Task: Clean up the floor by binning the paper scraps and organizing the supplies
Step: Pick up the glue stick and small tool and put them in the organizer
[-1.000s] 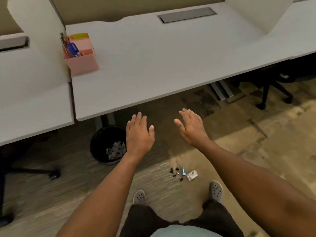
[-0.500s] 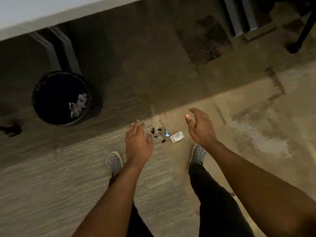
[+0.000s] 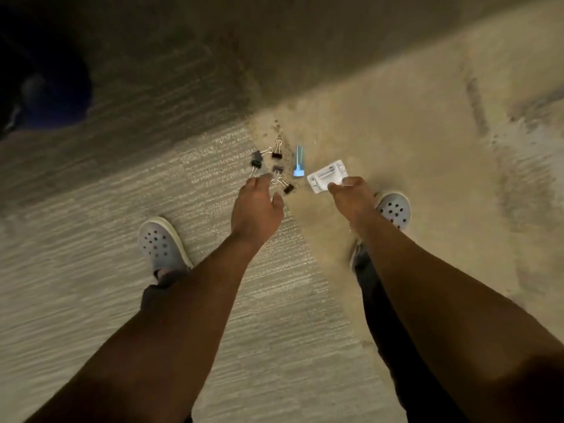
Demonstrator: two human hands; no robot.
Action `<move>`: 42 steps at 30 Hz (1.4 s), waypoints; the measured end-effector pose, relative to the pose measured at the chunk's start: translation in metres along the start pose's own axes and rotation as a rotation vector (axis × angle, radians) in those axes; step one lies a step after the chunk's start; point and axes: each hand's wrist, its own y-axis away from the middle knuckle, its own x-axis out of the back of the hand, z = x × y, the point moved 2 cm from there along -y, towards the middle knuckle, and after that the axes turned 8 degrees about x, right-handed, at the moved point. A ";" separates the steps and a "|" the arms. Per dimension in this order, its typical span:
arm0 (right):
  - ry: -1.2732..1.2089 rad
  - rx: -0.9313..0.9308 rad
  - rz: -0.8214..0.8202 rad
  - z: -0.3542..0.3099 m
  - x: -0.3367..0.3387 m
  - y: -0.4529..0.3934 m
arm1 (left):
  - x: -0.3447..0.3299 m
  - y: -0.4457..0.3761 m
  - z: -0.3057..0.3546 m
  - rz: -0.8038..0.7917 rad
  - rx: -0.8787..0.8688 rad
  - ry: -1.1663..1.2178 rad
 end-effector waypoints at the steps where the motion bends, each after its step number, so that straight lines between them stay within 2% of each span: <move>1: -0.101 -0.111 -0.003 0.010 -0.009 -0.014 | -0.014 -0.016 0.000 -0.004 -0.004 -0.016; 4: -0.318 -0.328 0.008 0.038 -0.030 -0.046 | -0.051 -0.059 0.004 -0.026 -0.011 -0.058; 7: -0.412 -0.374 -0.012 0.057 -0.048 -0.068 | -0.079 -0.094 0.012 -0.013 0.007 -0.096; 12: -0.471 -0.304 -0.064 0.066 -0.059 -0.092 | -0.102 -0.132 0.023 -0.007 0.112 -0.165; 16: -0.509 -0.276 -0.042 0.058 -0.057 -0.090 | -0.097 -0.138 0.035 -0.010 0.120 -0.181; 20: -0.381 -0.203 -0.001 0.044 -0.041 -0.068 | -0.067 -0.108 0.029 -0.032 0.183 -0.093; 23: -0.234 -0.141 -0.008 0.029 -0.026 -0.020 | -0.028 -0.054 0.009 -0.105 0.281 0.061; 27: -0.231 -0.091 -0.058 -0.009 -0.009 0.082 | 0.054 0.033 -0.021 -0.138 0.294 0.235; 34: -0.271 0.064 -0.063 -0.140 0.023 0.271 | 0.259 0.143 -0.030 0.053 0.190 0.474; 42: -0.264 0.357 -0.033 -0.299 0.034 0.455 | 0.454 0.247 -0.070 0.201 0.027 0.596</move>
